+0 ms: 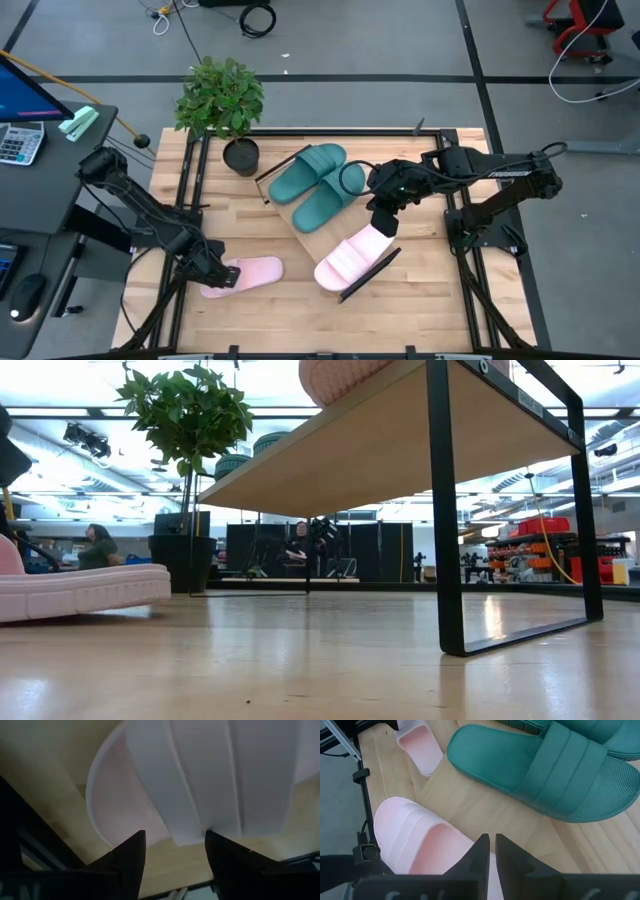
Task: Pick and place slides into the shelf
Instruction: Put the pink slide slipper on the shelf
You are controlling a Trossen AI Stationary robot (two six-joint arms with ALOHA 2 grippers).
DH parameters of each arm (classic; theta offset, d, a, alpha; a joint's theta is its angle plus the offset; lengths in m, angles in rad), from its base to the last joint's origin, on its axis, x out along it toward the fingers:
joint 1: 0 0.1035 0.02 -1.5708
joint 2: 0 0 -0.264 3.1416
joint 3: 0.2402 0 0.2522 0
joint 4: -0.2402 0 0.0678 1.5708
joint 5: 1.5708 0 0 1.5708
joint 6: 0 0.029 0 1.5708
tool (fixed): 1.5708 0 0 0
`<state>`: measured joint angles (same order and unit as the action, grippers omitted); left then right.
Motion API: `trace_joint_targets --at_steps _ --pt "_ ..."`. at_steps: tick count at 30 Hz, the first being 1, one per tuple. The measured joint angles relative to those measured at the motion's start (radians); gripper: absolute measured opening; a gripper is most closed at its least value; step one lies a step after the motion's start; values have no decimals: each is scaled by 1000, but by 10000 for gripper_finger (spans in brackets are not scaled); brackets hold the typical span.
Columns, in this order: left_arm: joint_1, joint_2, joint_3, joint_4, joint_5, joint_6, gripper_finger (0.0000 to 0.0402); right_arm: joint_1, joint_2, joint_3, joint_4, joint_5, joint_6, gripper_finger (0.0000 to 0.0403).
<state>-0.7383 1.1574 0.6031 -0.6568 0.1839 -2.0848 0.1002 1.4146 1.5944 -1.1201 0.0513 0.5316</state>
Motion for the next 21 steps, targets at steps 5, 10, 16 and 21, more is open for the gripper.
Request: trace_joint_targets --at_steps 5,10,16,21 --pt "0 0 -8 25 -5 9 203 0 0 0 0 0 0 36" --pt "0 0 -9 76 -33 28 197 0 0 0 0 0 0 36" --pt "0 1 -9 81 -71 28 199 0 0 0 0 0 0 36" --pt "0 1 -9 81 -100 27 197 0 0 0 0 0 0 36"
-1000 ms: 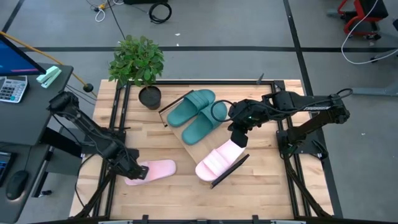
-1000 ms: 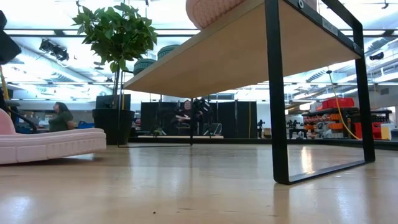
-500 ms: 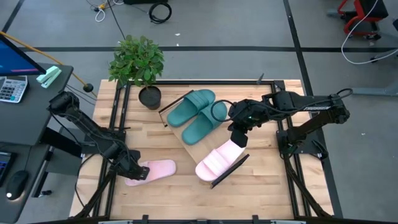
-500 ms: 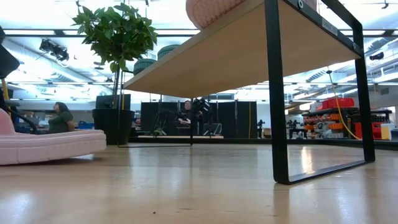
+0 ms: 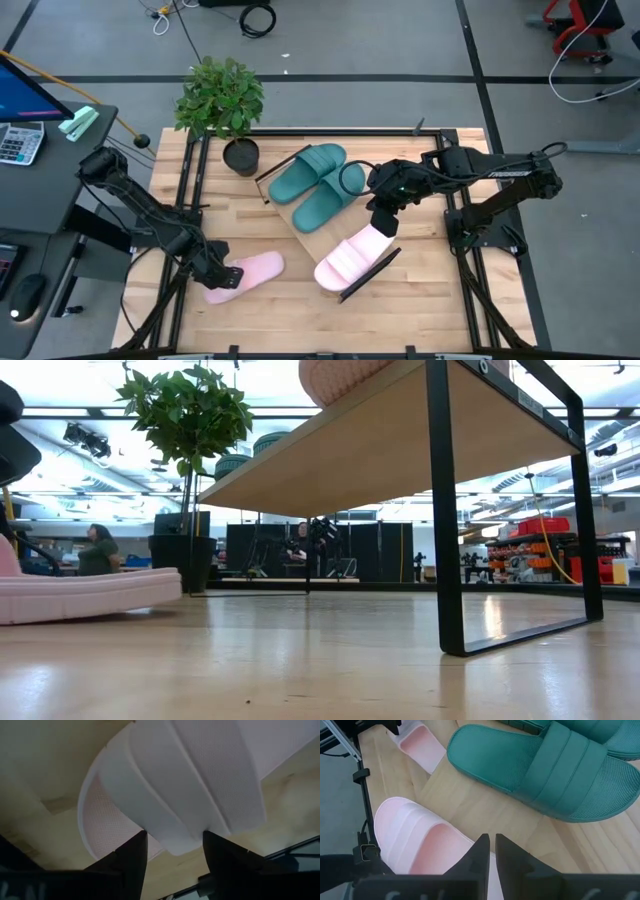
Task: Pick and place slides into the shelf
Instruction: Put the pink slide slipper on the shelf
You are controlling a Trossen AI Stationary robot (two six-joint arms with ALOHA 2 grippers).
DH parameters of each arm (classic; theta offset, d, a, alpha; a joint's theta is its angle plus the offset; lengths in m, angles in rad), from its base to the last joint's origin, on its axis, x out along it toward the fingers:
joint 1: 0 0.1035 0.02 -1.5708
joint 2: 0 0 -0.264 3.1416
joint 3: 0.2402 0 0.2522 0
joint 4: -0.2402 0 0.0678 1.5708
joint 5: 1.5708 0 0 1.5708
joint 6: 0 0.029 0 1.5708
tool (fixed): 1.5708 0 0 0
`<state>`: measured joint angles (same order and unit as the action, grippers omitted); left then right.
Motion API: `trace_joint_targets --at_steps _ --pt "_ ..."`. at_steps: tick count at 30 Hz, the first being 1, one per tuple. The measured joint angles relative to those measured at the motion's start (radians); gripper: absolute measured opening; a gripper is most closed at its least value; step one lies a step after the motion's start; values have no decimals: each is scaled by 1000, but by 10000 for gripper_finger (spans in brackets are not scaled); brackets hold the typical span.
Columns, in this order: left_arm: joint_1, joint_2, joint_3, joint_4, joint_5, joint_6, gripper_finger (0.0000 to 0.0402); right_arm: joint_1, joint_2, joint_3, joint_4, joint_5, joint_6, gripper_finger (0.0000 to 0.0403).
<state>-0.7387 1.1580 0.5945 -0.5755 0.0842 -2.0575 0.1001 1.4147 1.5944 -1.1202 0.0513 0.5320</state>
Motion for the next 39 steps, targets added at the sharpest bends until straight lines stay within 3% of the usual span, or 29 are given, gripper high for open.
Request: trace_joint_targets --at_steps 8,19,39 --pt "-1 0 0 -5 -39 -26 201 0 0 0 0 0 17 36" --pt "0 0 0 -15 -258 -46 195 0 0 0 0 0 18 36" --pt "-1 0 1 -156 -354 -91 156 0 0 0 0 0 19 36"
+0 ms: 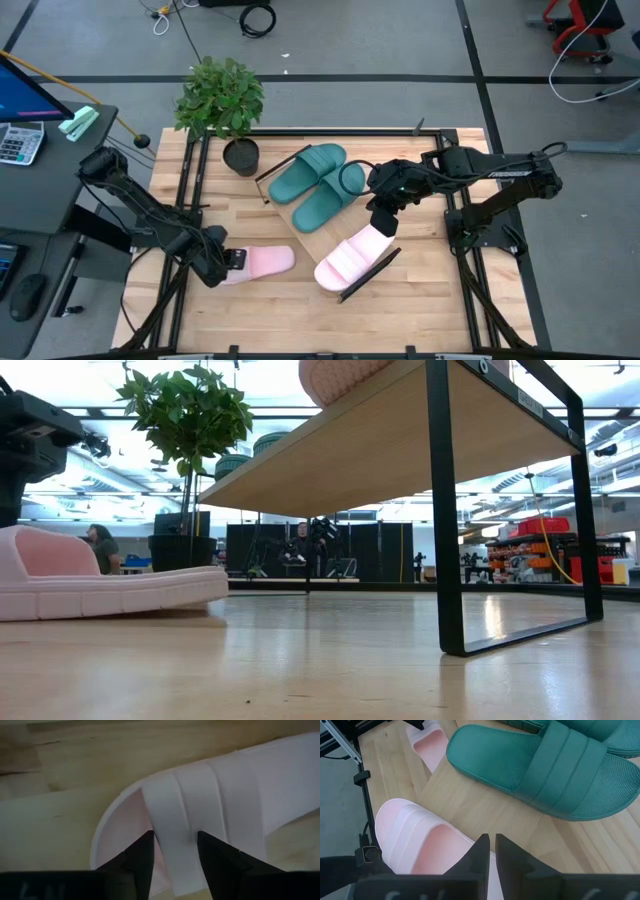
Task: Pick and place slides into the shelf
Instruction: Put the pink slide slipper on the shelf
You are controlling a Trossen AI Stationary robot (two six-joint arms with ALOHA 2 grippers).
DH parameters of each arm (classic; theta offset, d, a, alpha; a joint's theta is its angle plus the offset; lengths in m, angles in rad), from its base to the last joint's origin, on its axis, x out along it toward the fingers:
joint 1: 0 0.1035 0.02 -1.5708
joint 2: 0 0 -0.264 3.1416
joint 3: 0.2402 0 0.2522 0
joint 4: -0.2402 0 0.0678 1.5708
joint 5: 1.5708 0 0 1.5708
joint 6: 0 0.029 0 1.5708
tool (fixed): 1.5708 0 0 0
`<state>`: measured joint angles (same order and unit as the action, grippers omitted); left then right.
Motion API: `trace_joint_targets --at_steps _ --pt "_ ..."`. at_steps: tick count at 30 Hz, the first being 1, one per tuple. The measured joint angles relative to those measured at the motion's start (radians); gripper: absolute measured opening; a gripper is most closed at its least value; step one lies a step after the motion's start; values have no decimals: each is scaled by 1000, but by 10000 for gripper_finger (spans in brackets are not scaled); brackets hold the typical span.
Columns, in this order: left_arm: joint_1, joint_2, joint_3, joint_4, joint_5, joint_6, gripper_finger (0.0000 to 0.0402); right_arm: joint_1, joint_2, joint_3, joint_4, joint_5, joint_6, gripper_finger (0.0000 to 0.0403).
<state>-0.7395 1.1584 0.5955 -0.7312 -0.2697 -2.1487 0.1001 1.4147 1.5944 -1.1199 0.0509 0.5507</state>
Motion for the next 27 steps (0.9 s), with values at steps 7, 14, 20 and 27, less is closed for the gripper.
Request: trace_joint_targets --at_steps 7,14,20,27 --pt "0 0 0 -40 -16 2 57 0 0 0 0 0 0 36" --pt "0 0 0 -40 -28 18 7 -3 0 0 0 1 0 36" --pt "-42 -2 0 -44 52 16 16 -8 0 0 0 1 0 36" --pt "-120 -73 -1 -68 36 -53 14 -8 0 0 0 0 0 36"
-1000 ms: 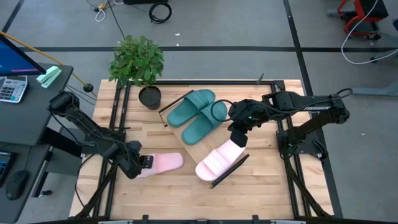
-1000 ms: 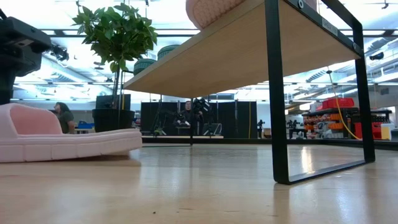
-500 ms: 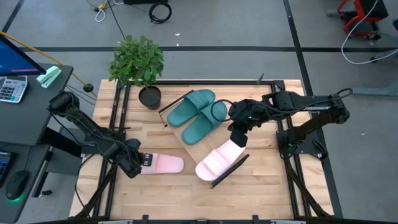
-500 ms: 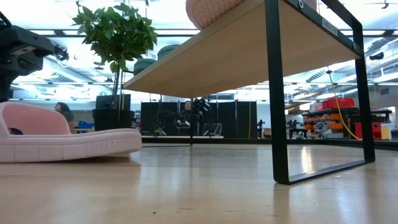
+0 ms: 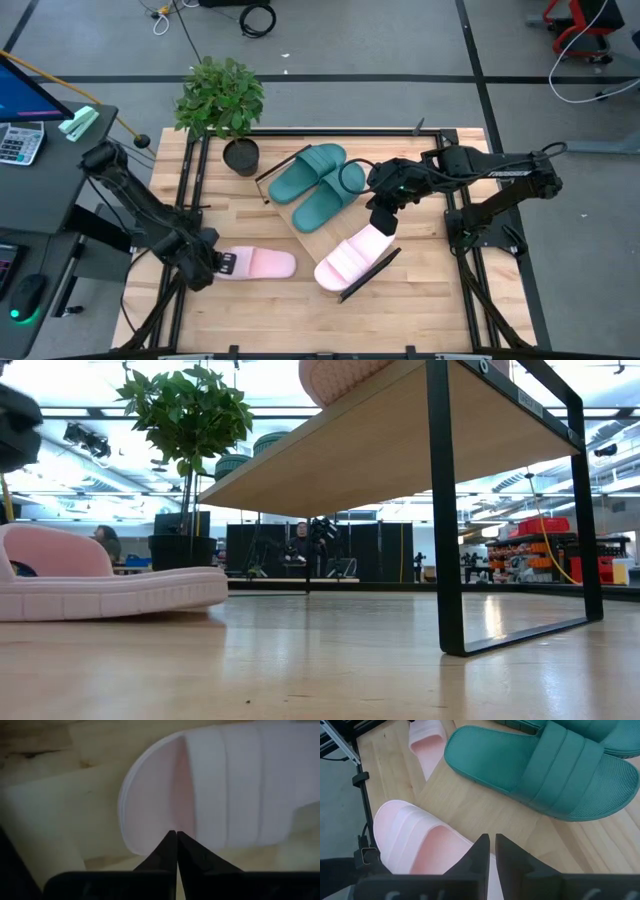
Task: Pick and place slides into the shelf
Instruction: Put the pink slide slipper on the shelf
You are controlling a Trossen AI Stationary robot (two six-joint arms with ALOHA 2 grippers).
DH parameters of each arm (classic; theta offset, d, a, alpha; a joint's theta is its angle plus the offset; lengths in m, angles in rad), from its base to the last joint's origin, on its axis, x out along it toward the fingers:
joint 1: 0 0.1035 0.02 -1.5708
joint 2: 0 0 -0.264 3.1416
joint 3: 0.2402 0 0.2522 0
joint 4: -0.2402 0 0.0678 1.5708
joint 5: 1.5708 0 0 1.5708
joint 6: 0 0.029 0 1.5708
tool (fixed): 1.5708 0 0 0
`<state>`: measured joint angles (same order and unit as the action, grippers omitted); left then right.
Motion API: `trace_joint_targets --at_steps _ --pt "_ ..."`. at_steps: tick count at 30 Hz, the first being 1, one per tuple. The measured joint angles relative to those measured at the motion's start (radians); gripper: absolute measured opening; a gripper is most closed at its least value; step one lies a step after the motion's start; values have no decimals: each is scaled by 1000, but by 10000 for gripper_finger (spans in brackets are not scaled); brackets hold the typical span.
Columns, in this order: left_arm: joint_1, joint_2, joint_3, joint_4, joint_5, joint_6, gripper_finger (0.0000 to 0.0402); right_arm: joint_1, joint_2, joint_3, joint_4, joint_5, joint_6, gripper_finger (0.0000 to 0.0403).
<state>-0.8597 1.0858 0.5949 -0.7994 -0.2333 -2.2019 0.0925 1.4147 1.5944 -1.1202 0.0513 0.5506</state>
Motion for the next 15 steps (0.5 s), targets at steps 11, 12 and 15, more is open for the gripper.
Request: trace_joint_targets --at_steps 11,12,15 --pt "-76 -165 0 -74 -273 -63 29 0 0 0 0 0 -2 36" --pt "-76 -165 0 -61 -283 -55 34 0 0 0 1 0 -1 36" --pt "-76 -160 0 -59 -261 -48 53 0 0 0 2 0 -1 36"
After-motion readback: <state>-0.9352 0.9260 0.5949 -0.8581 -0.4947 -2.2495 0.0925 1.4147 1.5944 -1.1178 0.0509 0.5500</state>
